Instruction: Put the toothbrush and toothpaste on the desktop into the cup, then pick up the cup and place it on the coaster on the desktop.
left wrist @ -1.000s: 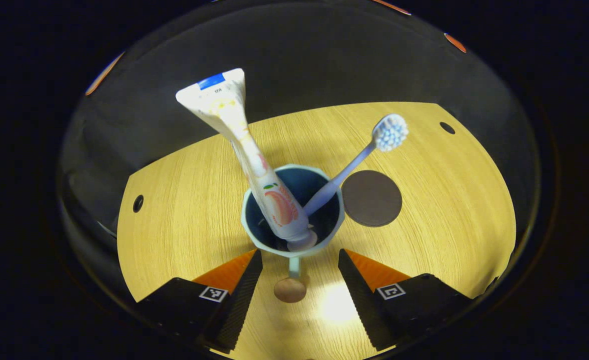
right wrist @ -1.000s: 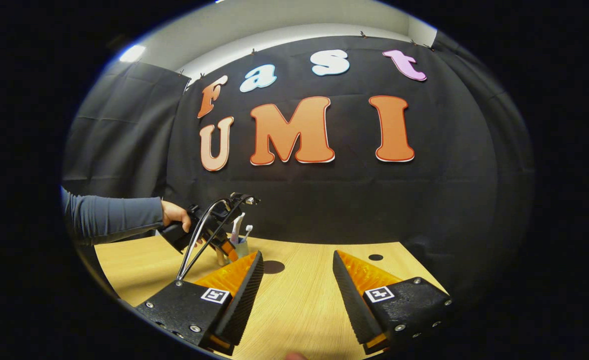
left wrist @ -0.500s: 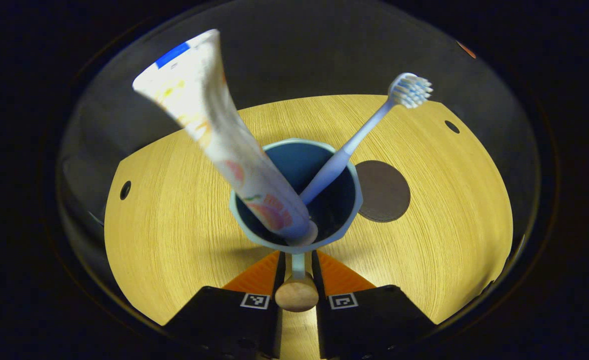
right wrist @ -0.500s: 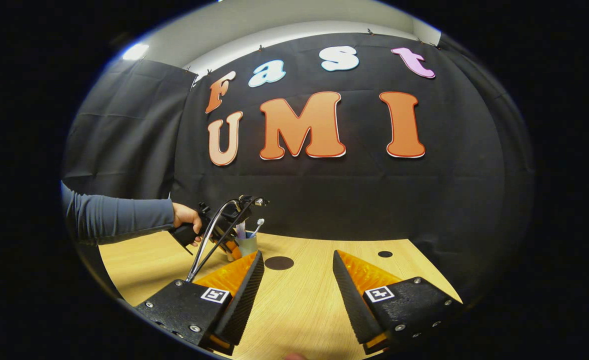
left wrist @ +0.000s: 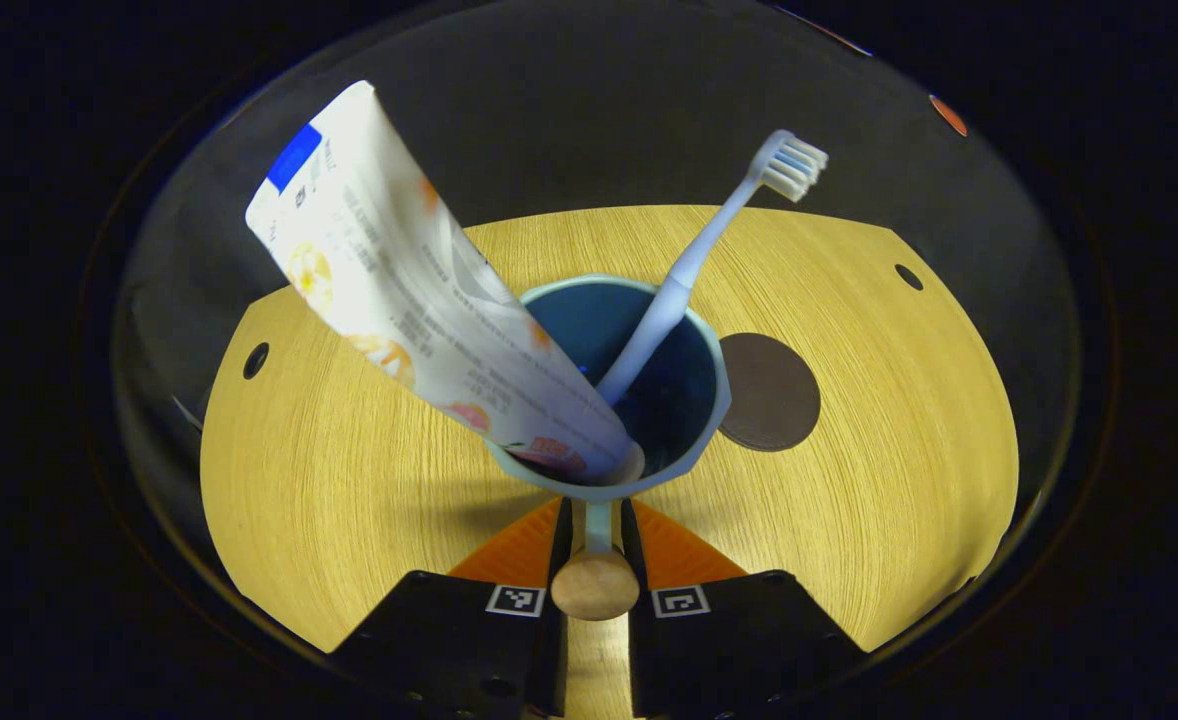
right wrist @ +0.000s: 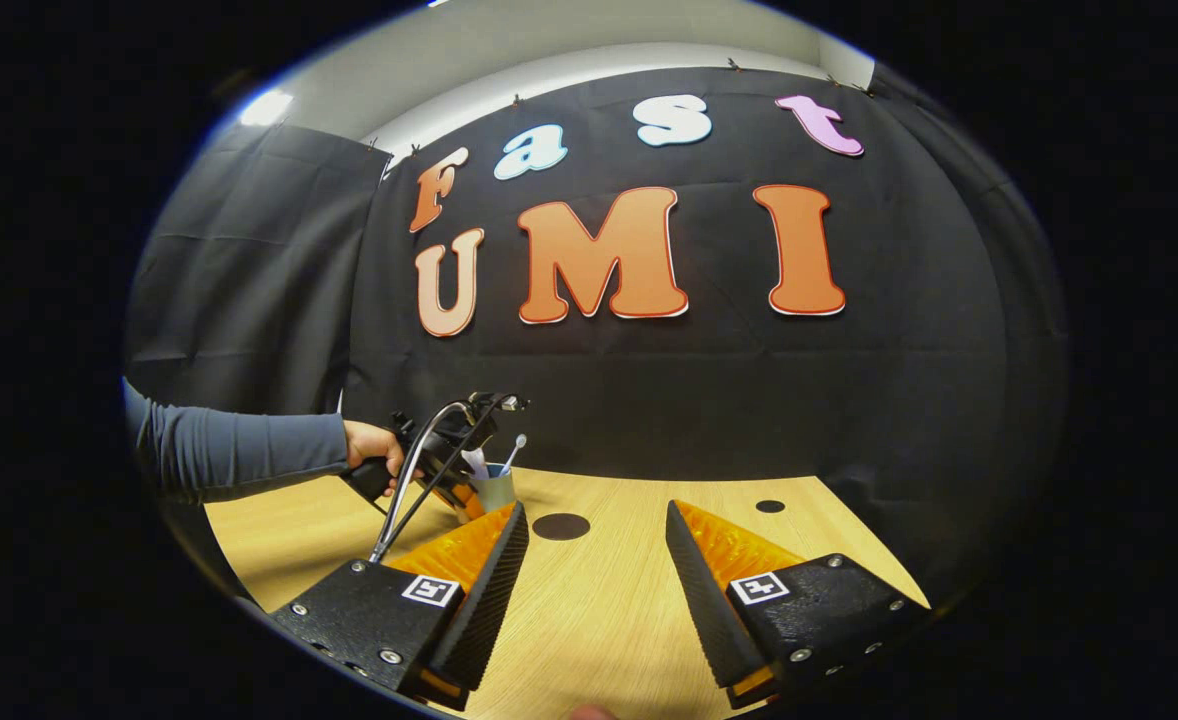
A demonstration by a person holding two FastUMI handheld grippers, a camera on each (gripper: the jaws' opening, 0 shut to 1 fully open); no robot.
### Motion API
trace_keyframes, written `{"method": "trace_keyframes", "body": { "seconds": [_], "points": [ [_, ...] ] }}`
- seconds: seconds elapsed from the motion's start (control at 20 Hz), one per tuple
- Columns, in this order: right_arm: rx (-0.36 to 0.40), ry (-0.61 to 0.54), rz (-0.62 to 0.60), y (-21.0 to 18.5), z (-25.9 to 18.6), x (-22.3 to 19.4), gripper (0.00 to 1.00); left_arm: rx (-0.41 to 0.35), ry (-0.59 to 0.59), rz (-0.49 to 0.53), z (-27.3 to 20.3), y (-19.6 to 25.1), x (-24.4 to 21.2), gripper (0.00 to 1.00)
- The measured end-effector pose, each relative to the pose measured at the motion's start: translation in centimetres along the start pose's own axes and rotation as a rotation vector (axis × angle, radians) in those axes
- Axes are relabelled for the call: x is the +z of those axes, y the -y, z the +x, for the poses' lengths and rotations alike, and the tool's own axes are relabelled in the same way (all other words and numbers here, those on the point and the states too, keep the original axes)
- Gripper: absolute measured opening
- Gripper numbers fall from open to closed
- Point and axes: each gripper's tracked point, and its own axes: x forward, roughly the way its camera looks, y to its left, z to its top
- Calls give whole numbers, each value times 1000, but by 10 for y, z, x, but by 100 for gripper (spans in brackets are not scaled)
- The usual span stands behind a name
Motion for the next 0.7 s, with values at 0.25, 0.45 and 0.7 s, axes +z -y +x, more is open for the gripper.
{"method": "trace_keyframes", "body": {
  "seconds": [0.25, 0.45, 0.7],
  "points": [
    [-10, -1, -3, 2, -2, -1, 83, -20, 36, 22, 1, 4, 11, 24],
    [-23, -2, -6, 9, -6, -1, 83, -38, 47, 51, -6, 11, 25, 24],
    [-53, -6, -6, 24, -10, -6, 83, -66, 33, 76, -9, 17, 41, 24]
  ]
}}
